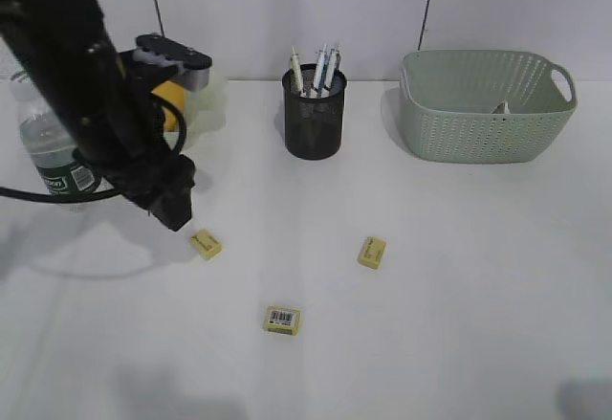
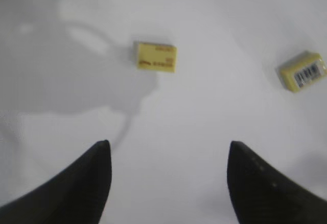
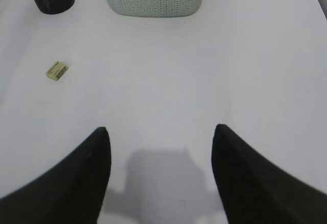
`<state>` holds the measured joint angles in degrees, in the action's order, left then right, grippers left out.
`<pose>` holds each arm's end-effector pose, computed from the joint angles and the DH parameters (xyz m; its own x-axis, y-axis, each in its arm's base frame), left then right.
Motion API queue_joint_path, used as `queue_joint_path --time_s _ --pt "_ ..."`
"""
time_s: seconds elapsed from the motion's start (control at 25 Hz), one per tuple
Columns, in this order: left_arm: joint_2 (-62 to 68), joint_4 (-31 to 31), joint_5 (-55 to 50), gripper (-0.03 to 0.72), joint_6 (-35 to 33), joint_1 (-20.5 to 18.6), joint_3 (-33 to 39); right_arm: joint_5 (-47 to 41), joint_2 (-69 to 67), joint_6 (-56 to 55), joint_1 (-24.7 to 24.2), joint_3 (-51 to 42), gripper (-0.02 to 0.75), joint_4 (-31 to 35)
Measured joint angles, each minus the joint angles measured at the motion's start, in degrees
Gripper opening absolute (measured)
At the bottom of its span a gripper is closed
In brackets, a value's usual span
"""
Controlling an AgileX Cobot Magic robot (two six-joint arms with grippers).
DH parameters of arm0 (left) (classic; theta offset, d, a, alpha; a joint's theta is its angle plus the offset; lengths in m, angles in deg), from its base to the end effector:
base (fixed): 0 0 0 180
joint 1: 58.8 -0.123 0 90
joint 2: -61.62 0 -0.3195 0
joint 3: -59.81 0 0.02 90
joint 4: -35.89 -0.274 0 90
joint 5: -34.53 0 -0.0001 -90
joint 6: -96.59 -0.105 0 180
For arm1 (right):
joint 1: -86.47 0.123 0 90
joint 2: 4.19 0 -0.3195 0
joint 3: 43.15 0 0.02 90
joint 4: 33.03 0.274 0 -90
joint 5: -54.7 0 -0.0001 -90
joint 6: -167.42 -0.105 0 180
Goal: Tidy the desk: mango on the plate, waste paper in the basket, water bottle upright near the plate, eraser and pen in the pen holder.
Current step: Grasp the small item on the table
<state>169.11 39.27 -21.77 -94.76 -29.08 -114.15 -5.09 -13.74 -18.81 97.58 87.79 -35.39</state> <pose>0.3220 -0.1898 0.2334 -0.7603 0.6233 -0.1829 0.6365 0.7710 -0.0184 0.0014 -0.0035 0.2858 -0.4788 -0.0045 -0.8779 -0.1202 0.9909 0.0605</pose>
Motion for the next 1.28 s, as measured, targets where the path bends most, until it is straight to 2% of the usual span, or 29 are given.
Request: queue_joint_path --time_s 0.36,0.6,1.04,1.28 --pt "6.63 0.06 -0.65 0.54 0.05 0.25 -5.69 0.0 0.0 0.05 0.0 0.0 0.497 0.29" --pt "9.64 0.21 -0.59 0.54 0.22 1.81 -5.8 0.0 0.0 0.0 0.0 0.0 0.498 0.68" --pt "11.38 -0.12 1.31 0.541 0.41 1.87 -5.81 0.0 0.0 0.0 0.0 0.0 0.498 0.74" --pt "13.01 -4.11 3.38 0.542 0.41 1.89 -5.86 0.0 0.0 0.04 0.0 0.0 0.497 0.74"
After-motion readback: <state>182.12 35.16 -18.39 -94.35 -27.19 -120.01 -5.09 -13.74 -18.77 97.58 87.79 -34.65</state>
